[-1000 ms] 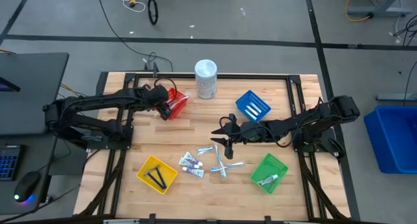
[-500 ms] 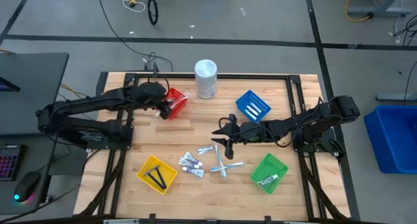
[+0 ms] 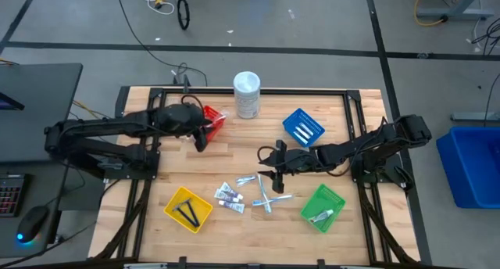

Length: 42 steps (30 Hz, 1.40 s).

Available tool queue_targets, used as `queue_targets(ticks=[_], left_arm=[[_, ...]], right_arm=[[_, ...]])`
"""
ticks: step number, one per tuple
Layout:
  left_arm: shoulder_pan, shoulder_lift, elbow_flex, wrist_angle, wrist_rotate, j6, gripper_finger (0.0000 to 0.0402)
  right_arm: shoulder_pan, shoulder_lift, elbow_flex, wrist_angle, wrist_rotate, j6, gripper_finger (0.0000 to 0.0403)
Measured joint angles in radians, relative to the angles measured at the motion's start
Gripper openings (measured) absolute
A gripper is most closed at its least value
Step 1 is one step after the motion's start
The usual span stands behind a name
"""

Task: Pick & Place Travel size toiletries
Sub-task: Put the silver nail clipper into the blue basket

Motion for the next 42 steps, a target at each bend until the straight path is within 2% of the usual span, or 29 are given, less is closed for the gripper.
queue_targets(ticks=[5,13,27,34,42], left_arm=[[-0.045,0.000,0.000,0.059,-0.001,-0.003,0.0120],[-0.112,0.002,0.000,0.106,-0.003,0.016,0.0092],[-0.238,0.002,0.000,0.143,-0.006,0.017,0.0036],[-0.273,0.002,0.000,0.151,-0.059,0.017,0.0013],[-0.291,0.014,0.000,0.155,-0.061,0.015,0.0011]], right_arm=[[-0.002,0.000,0.000,-0.037,-0.044,-0.002,0.0186],[-0.002,0.000,0.000,-0.050,-0.045,-0.002,0.0191],[-0.002,0.000,0.000,-0.042,-0.045,-0.002,0.0154],[-0.002,0.000,0.000,-0.042,-0.045,-0.002,0.0135],[-0.002,0.000,0.000,-0.042,-0.045,-0.003,0.0123]])
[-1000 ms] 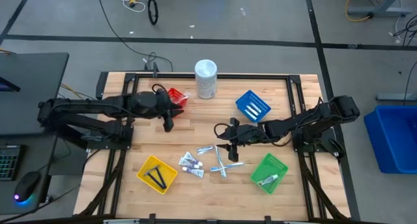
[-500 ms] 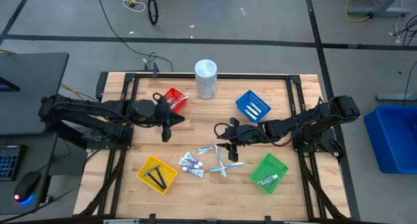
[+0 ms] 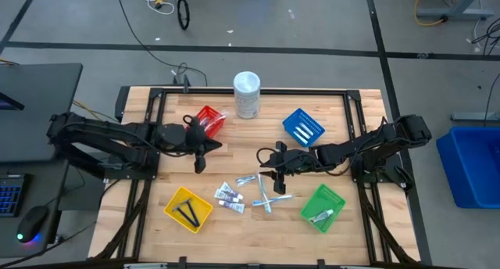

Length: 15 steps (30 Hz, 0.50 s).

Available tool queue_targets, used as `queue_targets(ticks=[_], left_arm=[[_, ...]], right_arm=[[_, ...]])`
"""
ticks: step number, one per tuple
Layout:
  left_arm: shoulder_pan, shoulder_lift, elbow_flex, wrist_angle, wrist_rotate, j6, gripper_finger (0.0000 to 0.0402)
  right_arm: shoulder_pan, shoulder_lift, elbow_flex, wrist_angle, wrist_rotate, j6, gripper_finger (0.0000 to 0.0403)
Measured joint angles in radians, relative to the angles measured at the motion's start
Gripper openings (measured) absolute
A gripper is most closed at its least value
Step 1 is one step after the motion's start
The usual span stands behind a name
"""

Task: Pick & Place Travel size toiletries
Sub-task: Put the silver nail clipper into the blue basket

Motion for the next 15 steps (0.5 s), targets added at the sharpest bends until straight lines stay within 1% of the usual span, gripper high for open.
queue_targets(ticks=[3,6,10,15], left_arm=[[-0.011,0.035,-0.001,0.019,0.002,-0.001,0.0014],[-0.025,0.097,0.002,0.096,0.019,0.007,0.0010],[-0.044,0.178,0.000,0.174,0.039,0.024,0.0005],[-0.073,0.248,0.000,0.199,0.039,0.017,0.0014]], right_arm=[[0.000,0.000,0.000,0.000,0.000,0.000,0.0120],[0.000,0.000,0.000,0.000,0.000,0.000,0.0119],[0.000,0.000,0.000,0.000,0.000,0.002,0.0127],[0.000,0.000,0.000,0.000,0.000,0.026,0.0140]])
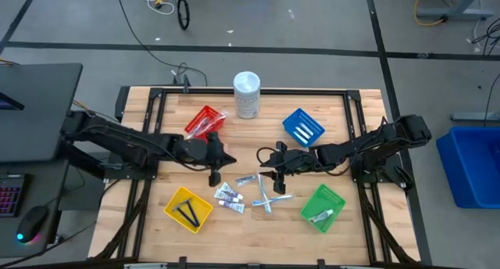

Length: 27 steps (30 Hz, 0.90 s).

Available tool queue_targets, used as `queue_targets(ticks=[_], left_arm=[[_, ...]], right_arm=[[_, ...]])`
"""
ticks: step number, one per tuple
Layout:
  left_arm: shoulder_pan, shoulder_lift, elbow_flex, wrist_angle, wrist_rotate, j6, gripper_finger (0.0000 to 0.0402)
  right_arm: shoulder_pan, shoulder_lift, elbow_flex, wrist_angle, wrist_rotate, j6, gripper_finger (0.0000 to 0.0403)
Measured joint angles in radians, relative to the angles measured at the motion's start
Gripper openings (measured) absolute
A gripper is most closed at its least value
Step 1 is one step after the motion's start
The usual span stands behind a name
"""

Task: Pick & Place Travel size toiletries
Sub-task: Put the silver nail clipper into the blue basket

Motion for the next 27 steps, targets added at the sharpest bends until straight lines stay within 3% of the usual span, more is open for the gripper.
queue_targets(ticks=[10,16,27], left_arm=[[-0.056,0.122,0.000,0.035,0.002,-0.016,0.0005],[-0.077,0.178,0.000,0.033,0.002,-0.019,0.0024],[-0.084,0.182,0.000,0.031,-0.001,-0.018,0.0018]], right_arm=[[0.000,0.000,0.000,0.000,0.000,0.004,0.0162],[0.000,0.000,0.000,0.000,-0.002,0.008,0.0179],[-0.001,0.000,0.000,-0.002,-0.053,0.000,0.0235]])
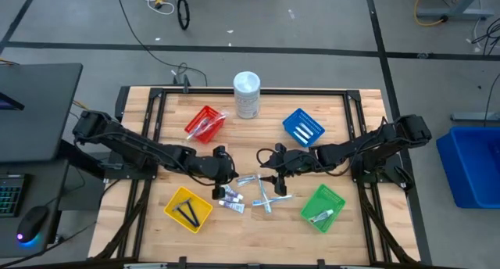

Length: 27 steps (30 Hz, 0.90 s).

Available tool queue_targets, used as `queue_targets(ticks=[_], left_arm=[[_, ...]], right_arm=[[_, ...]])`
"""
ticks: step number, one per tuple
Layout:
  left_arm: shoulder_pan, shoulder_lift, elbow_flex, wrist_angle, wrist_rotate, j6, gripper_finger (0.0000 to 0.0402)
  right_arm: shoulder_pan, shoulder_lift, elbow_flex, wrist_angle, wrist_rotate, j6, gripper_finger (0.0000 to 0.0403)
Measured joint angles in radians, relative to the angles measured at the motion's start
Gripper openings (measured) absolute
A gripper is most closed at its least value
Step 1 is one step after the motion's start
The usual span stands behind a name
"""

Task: Pick & Place Travel size toiletries
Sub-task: Put the silver nail clipper into the blue basket

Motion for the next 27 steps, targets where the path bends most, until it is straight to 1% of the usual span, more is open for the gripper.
queue_targets(ticks=[6,12,18,24,27], left_arm=[[0.000,0.000,0.000,0.000,-0.016,0.002,0.0017],[0.000,0.000,0.000,0.000,-0.029,0.003,0.0015],[0.002,-0.001,0.000,-0.002,-0.030,0.011,0.0011],[0.002,-0.008,0.000,-0.007,-0.030,0.012,0.0013],[0.002,-0.008,0.000,-0.004,-0.029,0.008,0.0011]], right_arm=[[-0.012,0.000,0.000,0.001,0.000,-0.003,0.0255],[-0.012,0.000,0.007,-0.006,-0.001,-0.016,0.0263],[-0.019,0.000,0.070,-0.026,0.000,-0.084,0.0258],[-0.035,0.009,0.077,-0.033,-0.001,-0.108,0.0250],[-0.037,0.032,0.077,-0.022,-0.036,-0.112,0.0256]])
